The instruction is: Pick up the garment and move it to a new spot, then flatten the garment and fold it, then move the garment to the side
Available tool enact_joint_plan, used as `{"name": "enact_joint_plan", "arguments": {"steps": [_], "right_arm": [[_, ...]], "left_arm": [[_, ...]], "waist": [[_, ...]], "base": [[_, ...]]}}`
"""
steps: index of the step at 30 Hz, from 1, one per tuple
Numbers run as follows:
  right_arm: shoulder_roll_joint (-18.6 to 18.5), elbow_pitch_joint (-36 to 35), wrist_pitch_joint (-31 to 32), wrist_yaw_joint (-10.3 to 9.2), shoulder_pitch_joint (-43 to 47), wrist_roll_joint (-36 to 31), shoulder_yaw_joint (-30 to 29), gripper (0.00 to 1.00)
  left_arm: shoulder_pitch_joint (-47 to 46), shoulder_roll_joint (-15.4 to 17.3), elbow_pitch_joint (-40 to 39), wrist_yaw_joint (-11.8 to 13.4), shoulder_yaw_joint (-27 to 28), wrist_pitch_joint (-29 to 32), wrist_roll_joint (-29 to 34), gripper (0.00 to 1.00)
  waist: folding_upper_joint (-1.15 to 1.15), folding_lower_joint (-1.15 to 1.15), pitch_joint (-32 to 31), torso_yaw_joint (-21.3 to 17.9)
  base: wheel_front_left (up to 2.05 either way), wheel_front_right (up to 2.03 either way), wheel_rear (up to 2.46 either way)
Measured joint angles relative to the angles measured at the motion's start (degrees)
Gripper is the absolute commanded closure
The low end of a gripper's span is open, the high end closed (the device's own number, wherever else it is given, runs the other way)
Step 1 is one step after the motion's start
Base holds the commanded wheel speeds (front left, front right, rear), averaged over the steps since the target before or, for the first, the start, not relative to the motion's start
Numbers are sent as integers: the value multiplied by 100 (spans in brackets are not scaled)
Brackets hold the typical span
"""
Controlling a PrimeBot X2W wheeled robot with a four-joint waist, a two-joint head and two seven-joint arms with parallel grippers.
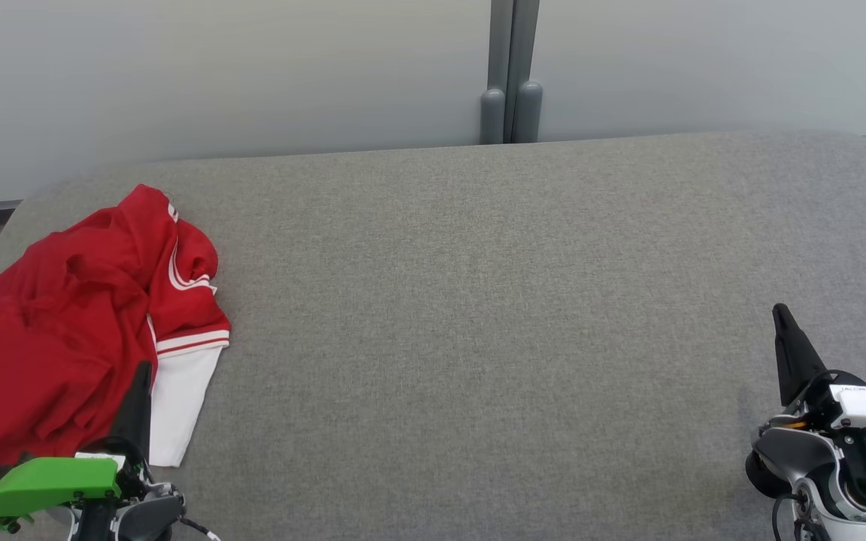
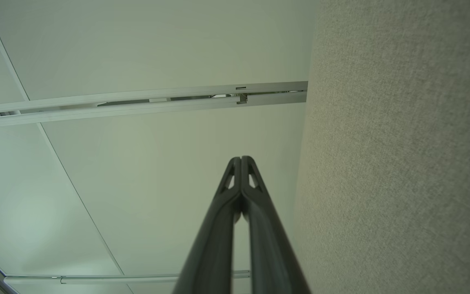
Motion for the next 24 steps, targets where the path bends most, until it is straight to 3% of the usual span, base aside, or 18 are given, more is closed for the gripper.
{"name": "enact_joint_plan", "arguments": {"steps": [24], "right_arm": [[1,0,0,0,0,0,-1,100]], "left_arm": [[0,-1,0,0,2,0,0,100]], "waist": [[0,0,0,0]], "base": [[0,0,0]]}}
